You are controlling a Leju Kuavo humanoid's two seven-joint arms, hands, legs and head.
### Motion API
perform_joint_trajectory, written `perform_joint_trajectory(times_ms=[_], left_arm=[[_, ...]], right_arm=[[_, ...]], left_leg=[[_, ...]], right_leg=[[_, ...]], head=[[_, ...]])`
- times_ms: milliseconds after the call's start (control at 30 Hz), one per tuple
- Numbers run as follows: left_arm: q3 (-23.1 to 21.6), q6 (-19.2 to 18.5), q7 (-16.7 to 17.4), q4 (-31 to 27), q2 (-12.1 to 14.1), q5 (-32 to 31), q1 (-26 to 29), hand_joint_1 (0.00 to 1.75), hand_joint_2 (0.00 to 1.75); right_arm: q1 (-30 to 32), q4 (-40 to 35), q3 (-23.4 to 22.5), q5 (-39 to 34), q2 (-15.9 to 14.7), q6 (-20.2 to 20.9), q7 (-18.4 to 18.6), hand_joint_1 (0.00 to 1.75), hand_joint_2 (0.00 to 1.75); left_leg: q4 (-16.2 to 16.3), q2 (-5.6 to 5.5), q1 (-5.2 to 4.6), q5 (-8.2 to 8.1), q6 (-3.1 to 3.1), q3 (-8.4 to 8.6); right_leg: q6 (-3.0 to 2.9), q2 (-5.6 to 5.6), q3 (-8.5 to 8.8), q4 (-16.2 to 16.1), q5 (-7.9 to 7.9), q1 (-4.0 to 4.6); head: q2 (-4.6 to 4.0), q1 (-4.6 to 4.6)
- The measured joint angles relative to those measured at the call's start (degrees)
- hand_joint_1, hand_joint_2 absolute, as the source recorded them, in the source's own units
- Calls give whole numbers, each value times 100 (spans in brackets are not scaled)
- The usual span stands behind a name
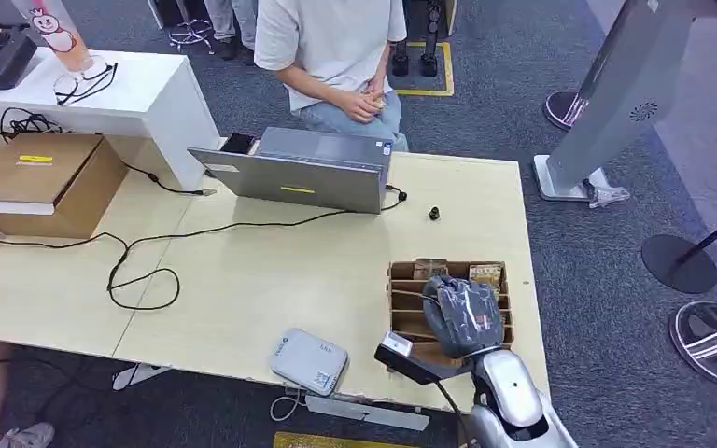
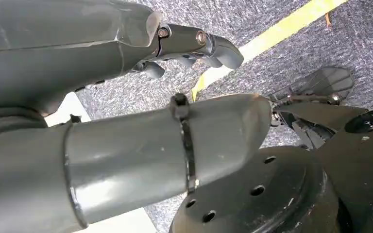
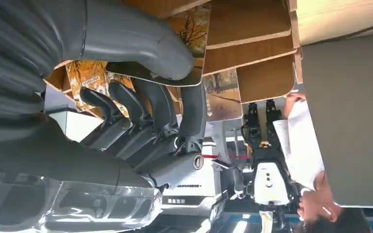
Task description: Pass the card to the sensor for recognition and then transmit it.
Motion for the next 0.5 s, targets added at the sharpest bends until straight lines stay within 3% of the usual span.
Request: perform_joint_trajectory(times_ms=[500], left_arm=[[-4, 59, -17, 50, 22, 9, 0, 0, 0]], right_arm=[[96, -164, 0, -124, 0, -494, -251, 175, 175]], left_leg=[[0, 0, 0, 0, 0, 0]], right_leg=[[0, 1, 0, 0, 0, 0]], head=[[0, 0]])
